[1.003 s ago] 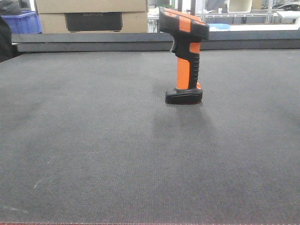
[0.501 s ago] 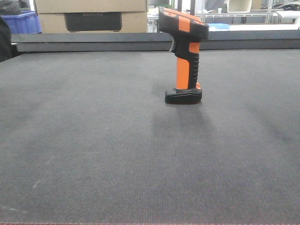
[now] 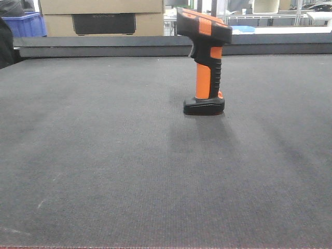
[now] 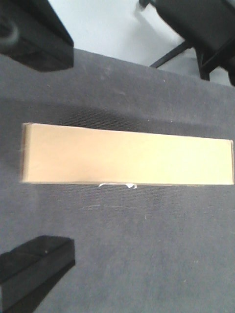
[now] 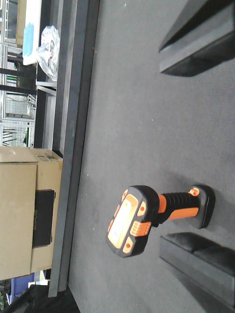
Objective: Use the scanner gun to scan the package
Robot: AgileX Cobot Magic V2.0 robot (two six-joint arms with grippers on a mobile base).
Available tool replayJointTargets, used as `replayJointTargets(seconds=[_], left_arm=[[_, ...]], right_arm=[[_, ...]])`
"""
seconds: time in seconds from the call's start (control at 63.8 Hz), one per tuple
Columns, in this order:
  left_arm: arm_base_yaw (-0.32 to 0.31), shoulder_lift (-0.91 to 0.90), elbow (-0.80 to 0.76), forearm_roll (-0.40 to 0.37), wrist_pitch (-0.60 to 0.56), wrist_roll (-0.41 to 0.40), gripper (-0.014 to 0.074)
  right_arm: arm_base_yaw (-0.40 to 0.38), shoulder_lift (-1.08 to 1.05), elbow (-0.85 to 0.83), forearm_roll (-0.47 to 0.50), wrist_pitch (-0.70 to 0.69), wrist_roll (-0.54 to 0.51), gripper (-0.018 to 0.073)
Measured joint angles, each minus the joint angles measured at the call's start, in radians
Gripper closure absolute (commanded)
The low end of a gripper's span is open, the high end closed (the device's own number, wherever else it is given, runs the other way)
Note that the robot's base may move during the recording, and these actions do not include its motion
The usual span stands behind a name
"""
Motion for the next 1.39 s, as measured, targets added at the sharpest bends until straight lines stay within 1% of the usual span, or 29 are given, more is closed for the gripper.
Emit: replayJointTargets(seconds=[0.094,0.345,0.517,1.097,1.159,1.191,1.253,1.285,1.316,1.332,1.394], left_arm=[[0.0,0.063,-0.026,-0.014,0.0,0.01,0.0017],[-0.032,0.188,-0.033,-0.02,0.002,0.021,0.0017],[-0.032,0.246,-0.035,-0.02,-0.007,0.021,0.0017],[-0.035,0.342,-0.035,-0.003,-0.028,0.022,0.002],[-0.035,0.342,-0.035,-0.003,-0.028,0.022,0.0047],[-0.035,0.342,-0.035,-0.001,-0.028,0.022,0.008],[-0.035,0.342,-0.035,0.005,-0.028,0.022,0.0178],[-0.035,0.342,-0.035,0.007,-0.026,0.022,0.0267],[-0.035,0.342,-0.035,0.012,-0.026,0.022,0.0332],[-0.035,0.342,-0.035,0.012,-0.026,0.022,0.0384],[-0.035,0.342,-0.035,0.014,-0.024,0.022,0.0526]], right_arm=[[0.002,0.0,0.0,0.0,0.0,0.0,0.0008],[0.002,0.0,0.0,0.0,0.0,0.0,0.0008],[0.002,0.0,0.0,0.0,0.0,0.0,0.0008],[0.002,0.0,0.0,0.0,-0.002,0.0,0.0008],[0.002,0.0,0.0,0.0,-0.006,0.0,0.0008],[0.002,0.0,0.0,0.0,-0.008,0.0,0.0008],[0.002,0.0,0.0,0.0,-0.012,0.0,0.0008],[0.002,0.0,0.0,0.0,-0.012,0.0,0.0008],[0.002,0.0,0.0,0.0,-0.014,0.0,0.0008],[0.002,0.0,0.0,0.0,-0.014,0.0,0.0008],[0.002,0.0,0.0,0.0,-0.014,0.0,0.0008]])
